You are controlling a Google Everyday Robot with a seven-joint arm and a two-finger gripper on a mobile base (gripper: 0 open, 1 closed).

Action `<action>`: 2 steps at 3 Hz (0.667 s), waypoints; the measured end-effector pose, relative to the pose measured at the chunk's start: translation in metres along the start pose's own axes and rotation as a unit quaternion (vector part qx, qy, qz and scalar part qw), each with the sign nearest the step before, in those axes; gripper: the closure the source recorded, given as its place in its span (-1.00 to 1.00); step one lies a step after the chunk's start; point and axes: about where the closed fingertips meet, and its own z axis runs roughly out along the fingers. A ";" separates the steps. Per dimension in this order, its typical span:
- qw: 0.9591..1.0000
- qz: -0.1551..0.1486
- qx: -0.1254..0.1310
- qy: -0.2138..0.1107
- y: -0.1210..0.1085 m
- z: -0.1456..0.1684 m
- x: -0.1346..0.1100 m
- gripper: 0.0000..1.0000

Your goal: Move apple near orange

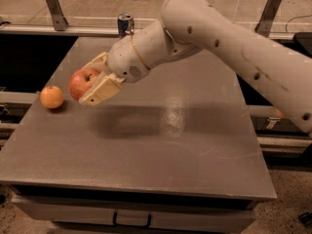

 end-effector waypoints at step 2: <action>0.999 0.019 -0.008 0.032 -0.046 0.042 0.025 0.71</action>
Offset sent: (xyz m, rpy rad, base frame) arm 0.0651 0.0433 -0.0585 -0.1246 0.0631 -0.0410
